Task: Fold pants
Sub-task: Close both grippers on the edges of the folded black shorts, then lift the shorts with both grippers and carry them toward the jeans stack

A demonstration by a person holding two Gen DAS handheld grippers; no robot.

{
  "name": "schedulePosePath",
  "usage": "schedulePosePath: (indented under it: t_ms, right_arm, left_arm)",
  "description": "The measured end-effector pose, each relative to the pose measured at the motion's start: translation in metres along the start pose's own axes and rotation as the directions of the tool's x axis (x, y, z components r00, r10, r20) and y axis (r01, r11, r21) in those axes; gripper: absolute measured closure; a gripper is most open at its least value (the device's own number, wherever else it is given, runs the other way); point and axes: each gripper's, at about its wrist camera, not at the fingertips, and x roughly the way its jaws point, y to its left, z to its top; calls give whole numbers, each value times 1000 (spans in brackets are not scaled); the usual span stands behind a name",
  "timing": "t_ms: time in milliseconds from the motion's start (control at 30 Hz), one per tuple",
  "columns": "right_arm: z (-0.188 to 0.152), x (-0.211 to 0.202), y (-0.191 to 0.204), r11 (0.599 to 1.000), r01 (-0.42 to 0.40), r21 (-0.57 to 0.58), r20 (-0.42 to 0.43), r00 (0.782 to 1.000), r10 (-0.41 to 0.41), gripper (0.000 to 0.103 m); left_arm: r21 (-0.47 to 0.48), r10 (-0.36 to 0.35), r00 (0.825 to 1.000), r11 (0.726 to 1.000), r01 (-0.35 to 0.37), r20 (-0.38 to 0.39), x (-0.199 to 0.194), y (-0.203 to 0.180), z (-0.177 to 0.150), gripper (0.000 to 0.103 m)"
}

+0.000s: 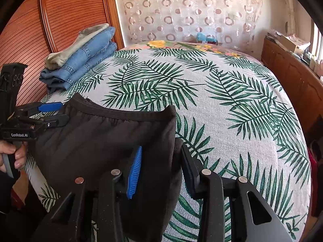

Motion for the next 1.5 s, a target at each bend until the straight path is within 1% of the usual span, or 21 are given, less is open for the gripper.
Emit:
schedulePosePath:
  t_ms: [67,100,167,233,300,433,567,700,800,867,967,1133,1300,1500]
  right_arm:
    - [-1,-1,1,1000,0,3,3,1000,0,63]
    - [-2,-1,0,1000,-4,6,5,1000,4,63]
    - [-2,-1,0,1000,-7,9,6,1000,7,63]
    - [-2,-1,1,1000,-7,8,6,1000,7,63]
    - [-2,-1,1,1000,-8,10,6,1000,8,63]
    - [-2,-2,-2,1000,-17,14,7,1000,17,63]
    - [-1,0,0,1000,-9,12,6,1000,9,64]
    - [-1,0,3,1000,-13,1,2,1000,13,67]
    - [0,1,3,1000,-24,3,2,1000,24,72]
    - [0,1,3,1000,-31,5,3,1000,31,79]
    - [-1,1,4,999,-41,5,4,999,41,83]
    - [-2,1,4,998,-62,18,3,998,62,88]
    - [-2,-5,7,998,-58,19,19,998,58,91]
    - [1,-29,13,998,-56,4,90,994,56,91]
  left_arm:
    - [13,-11,1000,1000,11,3,0,-1,5,21]
    - [18,-18,1000,1000,18,2,1,-2,7,26]
    - [21,-28,1000,999,28,-3,3,-1,10,31]
    - [21,-44,999,999,44,-12,6,-1,10,40]
    - [14,-63,998,998,63,-20,9,0,9,44]
    - [21,-62,998,998,62,-7,8,-2,6,45]
    - [30,-79,997,996,79,-3,6,-3,5,54]
    - [46,-103,995,994,102,7,2,-8,5,73]
    - [66,-89,996,994,87,31,-3,-14,5,80]
    - [70,-86,995,994,82,55,-10,-17,6,81]
    - [87,-87,992,993,79,92,-22,-22,6,82]
    - [115,-93,986,990,77,140,-41,-30,7,89]
    - [129,-112,976,988,89,186,-60,-37,10,90]
    - [134,-113,962,988,81,250,-80,-42,14,92]
